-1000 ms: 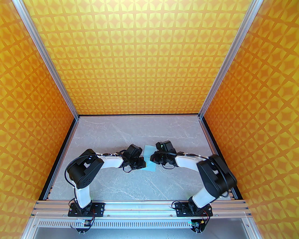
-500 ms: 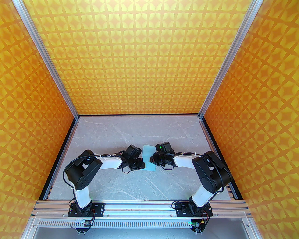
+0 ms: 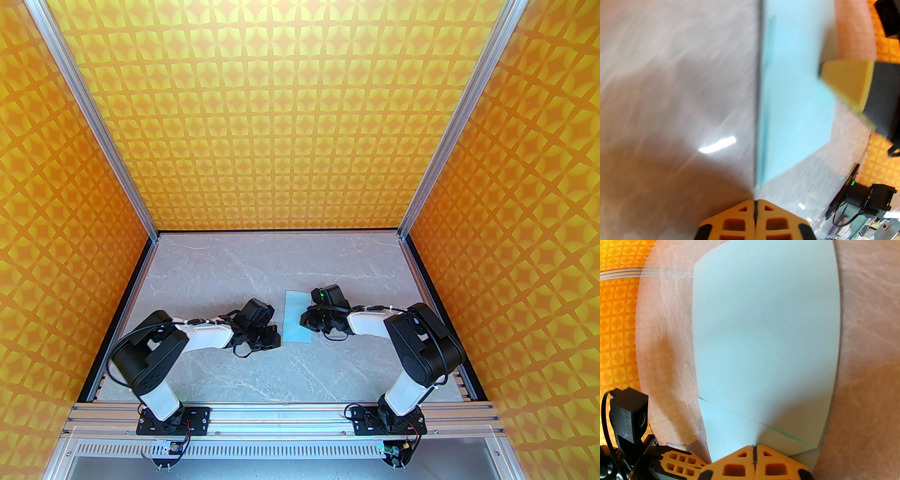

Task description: Fold a paper plane with a square sheet of paper (fold left side to right side)

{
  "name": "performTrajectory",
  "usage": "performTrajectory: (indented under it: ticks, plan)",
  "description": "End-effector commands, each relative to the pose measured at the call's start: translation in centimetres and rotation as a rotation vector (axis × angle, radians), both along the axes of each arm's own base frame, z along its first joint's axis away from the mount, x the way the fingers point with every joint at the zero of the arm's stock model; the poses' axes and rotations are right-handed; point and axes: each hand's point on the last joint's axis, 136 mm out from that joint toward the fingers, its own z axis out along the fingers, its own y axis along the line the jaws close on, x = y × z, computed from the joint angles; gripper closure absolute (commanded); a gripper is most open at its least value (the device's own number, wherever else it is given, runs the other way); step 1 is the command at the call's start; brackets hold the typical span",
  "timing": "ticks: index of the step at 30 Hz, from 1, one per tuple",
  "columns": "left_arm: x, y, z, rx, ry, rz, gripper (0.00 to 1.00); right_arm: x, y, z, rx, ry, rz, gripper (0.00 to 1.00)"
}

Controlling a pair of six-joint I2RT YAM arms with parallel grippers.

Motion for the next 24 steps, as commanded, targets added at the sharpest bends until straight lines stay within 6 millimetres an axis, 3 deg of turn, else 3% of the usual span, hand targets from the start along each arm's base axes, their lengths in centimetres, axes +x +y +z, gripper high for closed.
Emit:
performTrajectory:
  ticks: [1, 3, 7, 14, 19, 24]
  plan:
    - [0.9, 0.5, 2.1, 0.022, -0.060, -0.022, 0.88, 0.0, -0.9, 1.8, -0.063, -0.036, 0.013, 1.00]
    - [2.1, 0.2, 3.0, 0.005, -0.093, -0.020, 0.84, 0.1, -1.0, 2.8, -0.073, -0.052, 0.023, 0.99]
    - [4.3, -0.8, 3.8, -0.026, -0.149, -0.021, 0.60, -0.2, -1.2, 3.2, -0.096, -0.060, 0.046, 0.95]
    - [6.3, -2.7, 2.8, -0.073, -0.167, -0.032, 0.53, -0.5, -0.7, 1.4, -0.097, -0.035, 0.060, 0.93]
    - [9.4, -1.9, 3.4, -0.100, -0.210, 0.030, 0.52, 0.0, -0.4, 0.8, -0.081, -0.041, 0.044, 0.93]
    - [12.5, -1.5, 3.5, -0.099, -0.234, 0.061, 0.49, 0.3, 0.1, 1.5, -0.039, -0.058, 0.034, 0.94]
